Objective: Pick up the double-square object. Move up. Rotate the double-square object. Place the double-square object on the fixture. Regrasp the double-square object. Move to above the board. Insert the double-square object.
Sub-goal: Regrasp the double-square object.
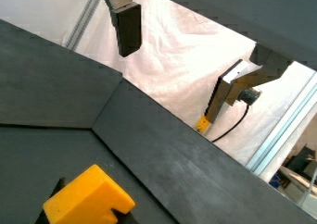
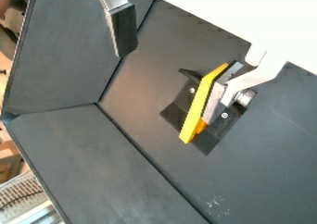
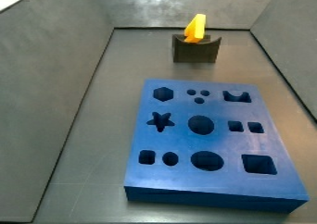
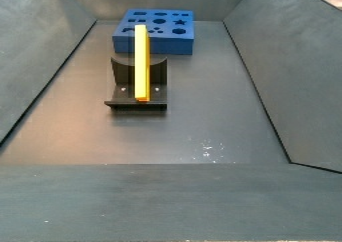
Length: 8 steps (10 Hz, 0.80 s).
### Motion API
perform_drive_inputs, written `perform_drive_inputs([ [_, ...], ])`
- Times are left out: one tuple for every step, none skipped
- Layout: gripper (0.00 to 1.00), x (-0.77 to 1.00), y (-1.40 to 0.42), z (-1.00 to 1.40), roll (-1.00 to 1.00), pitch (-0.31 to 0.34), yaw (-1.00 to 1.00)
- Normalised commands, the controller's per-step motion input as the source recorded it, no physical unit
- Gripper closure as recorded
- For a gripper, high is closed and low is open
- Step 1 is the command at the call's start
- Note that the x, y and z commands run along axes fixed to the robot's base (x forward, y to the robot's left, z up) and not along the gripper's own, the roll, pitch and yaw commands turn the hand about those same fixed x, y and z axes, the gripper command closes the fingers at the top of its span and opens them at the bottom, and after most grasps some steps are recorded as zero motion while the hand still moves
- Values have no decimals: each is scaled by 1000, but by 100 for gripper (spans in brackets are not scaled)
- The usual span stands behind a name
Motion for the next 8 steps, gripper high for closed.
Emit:
perform_drive_inputs([
  [0,80,-49,-7,175,42,203],
  [0,32,45,-1000,178,58,225],
  [0,35,45,-1000,171,41,205],
  [0,46,41,-1000,157,2,187],
  [0,60,35,-1000,124,-47,159],
  [0,68,34,-1000,111,-65,145],
  [0,79,29,-1000,91,-96,106],
  [0,86,26,-1000,87,-111,78],
])
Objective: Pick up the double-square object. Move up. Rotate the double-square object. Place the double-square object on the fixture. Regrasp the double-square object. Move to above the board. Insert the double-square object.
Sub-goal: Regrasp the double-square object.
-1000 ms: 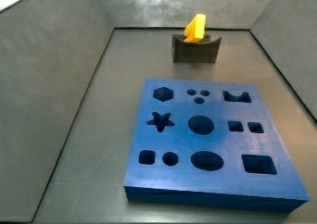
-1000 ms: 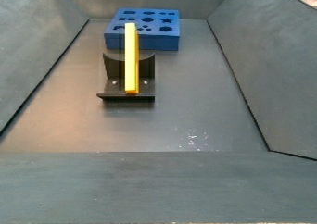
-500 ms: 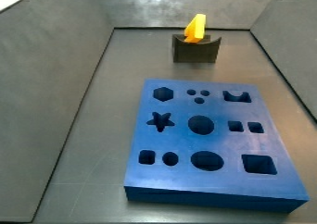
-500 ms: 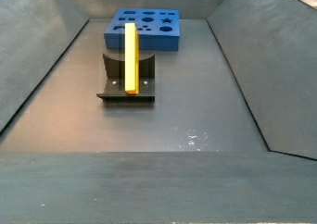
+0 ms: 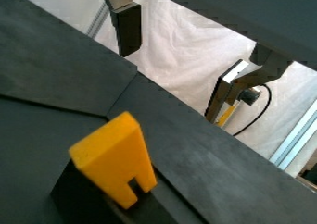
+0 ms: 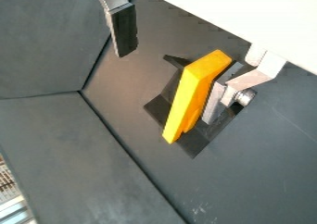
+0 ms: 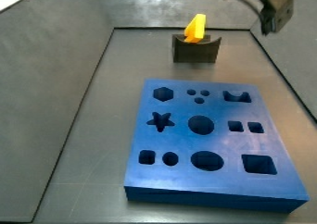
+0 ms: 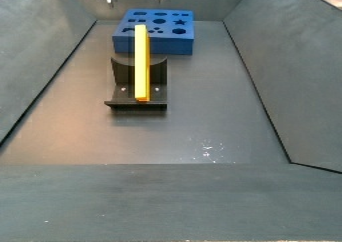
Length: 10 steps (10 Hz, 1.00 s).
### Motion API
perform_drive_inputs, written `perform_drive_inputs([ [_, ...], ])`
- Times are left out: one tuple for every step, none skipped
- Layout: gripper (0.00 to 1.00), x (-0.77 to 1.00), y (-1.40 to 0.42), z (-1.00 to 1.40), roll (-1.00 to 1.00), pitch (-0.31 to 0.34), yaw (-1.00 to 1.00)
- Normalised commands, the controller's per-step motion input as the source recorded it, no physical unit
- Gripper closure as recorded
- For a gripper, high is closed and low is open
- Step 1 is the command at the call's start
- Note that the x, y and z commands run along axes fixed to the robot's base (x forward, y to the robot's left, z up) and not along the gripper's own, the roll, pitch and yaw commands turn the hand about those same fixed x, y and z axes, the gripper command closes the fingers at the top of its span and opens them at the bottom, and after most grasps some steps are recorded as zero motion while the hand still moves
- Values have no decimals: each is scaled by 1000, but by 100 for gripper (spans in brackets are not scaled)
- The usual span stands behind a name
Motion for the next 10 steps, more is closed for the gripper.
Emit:
perform_drive_inputs([
  [0,88,22,-1000,85,-111,49],
  [0,99,19,-1000,78,-109,13],
  [0,100,17,-1000,76,-96,-6],
  [0,104,11,-1000,75,-81,-22],
  [0,94,7,-843,71,-59,-33],
  [0,82,5,-718,70,-38,-37],
  [0,76,0,-591,67,-21,-34],
  [0,72,-1,-467,73,-5,-27],
  [0,76,-2,-311,67,9,-12],
  [0,77,1,-202,70,18,3],
])
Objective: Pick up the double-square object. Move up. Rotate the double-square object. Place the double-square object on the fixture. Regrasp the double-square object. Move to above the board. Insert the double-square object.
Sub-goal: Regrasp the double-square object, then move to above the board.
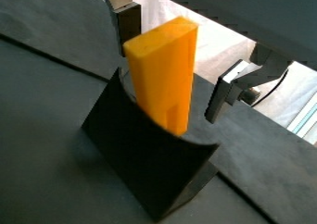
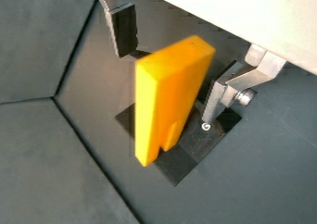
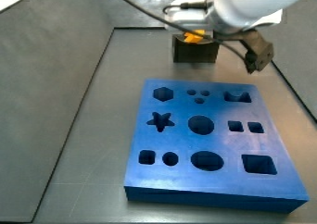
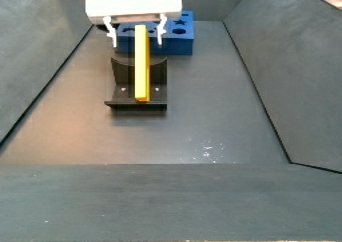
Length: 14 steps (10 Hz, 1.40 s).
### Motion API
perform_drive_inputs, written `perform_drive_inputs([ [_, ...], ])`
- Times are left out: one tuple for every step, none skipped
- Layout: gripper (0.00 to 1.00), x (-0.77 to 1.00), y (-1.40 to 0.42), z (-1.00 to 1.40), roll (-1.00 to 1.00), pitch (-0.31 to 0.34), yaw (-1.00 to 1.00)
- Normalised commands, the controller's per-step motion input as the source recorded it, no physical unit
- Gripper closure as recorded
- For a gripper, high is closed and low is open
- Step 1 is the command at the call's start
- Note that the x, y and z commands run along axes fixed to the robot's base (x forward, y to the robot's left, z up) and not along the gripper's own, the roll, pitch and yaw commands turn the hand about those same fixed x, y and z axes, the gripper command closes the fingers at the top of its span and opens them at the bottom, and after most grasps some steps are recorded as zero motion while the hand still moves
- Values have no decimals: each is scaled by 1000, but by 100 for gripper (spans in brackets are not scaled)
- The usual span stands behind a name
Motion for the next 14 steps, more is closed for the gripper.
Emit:
perform_drive_inputs([
  [100,0,0,0,0,0,0],
  [100,-107,235,1000,173,128,-245],
  [100,-106,233,1000,163,123,-240],
  [100,-108,217,1000,97,102,-166],
  [100,-109,210,1000,71,106,-130],
  [100,-99,192,1000,29,121,-56],
  [100,-96,184,1000,19,127,-33],
  [100,-90,166,1000,2,133,10],
  [100,-88,160,1000,-8,132,27],
  [100,-83,141,1000,-36,112,68],
  [100,-82,132,1000,-46,98,80],
  [100,-78,116,1000,-55,69,93],
  [100,-73,101,1000,-60,45,99],
  [100,-70,80,1000,-56,16,92],
])
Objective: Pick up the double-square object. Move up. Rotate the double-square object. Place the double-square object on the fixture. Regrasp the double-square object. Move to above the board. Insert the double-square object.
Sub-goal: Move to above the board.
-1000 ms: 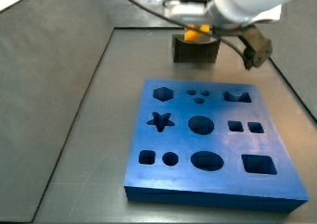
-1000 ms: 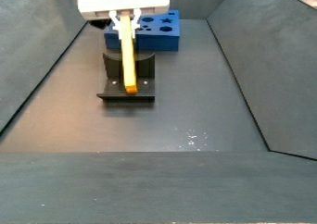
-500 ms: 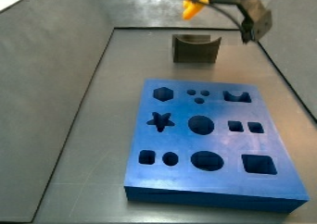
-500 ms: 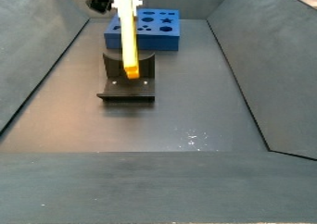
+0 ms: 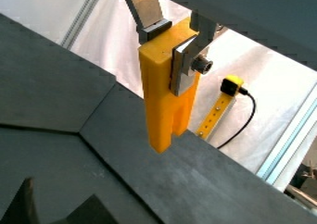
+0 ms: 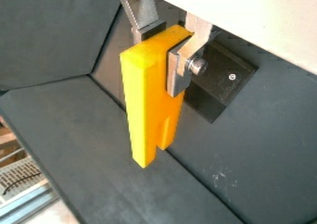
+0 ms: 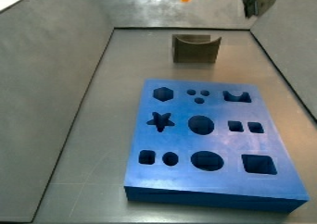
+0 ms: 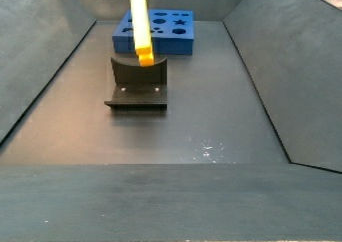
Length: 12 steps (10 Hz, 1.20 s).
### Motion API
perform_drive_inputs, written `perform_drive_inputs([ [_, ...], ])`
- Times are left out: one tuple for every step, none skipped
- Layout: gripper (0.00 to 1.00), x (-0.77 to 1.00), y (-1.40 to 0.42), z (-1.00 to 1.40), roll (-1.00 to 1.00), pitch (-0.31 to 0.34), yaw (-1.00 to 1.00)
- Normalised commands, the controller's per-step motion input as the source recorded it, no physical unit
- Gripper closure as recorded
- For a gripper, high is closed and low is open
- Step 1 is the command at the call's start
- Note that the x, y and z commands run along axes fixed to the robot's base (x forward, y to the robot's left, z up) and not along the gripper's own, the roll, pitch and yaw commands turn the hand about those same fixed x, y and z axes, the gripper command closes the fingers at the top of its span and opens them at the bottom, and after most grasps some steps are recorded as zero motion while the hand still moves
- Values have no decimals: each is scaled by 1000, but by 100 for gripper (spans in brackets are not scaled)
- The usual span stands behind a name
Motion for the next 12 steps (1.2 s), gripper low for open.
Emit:
perform_drive_inputs([
  [100,-67,70,1000,-54,-3,77],
  [100,-64,56,1000,-55,-16,62],
  [100,-65,47,1000,-51,-20,49],
  [100,-56,27,850,-52,-21,24],
  [100,-45,17,705,-55,-20,9],
  [100,-40,7,519,-52,-6,-7],
  [100,-37,3,424,-50,1,-13],
  [100,-29,-1,233,-51,19,-20],
  [100,-416,-1000,201,-1000,-66,-45],
  [100,-415,-1000,186,-1000,-72,-46],
  [100,-437,-1000,196,-1000,-76,-51],
  [100,-445,-1000,184,-1000,-80,-59],
])
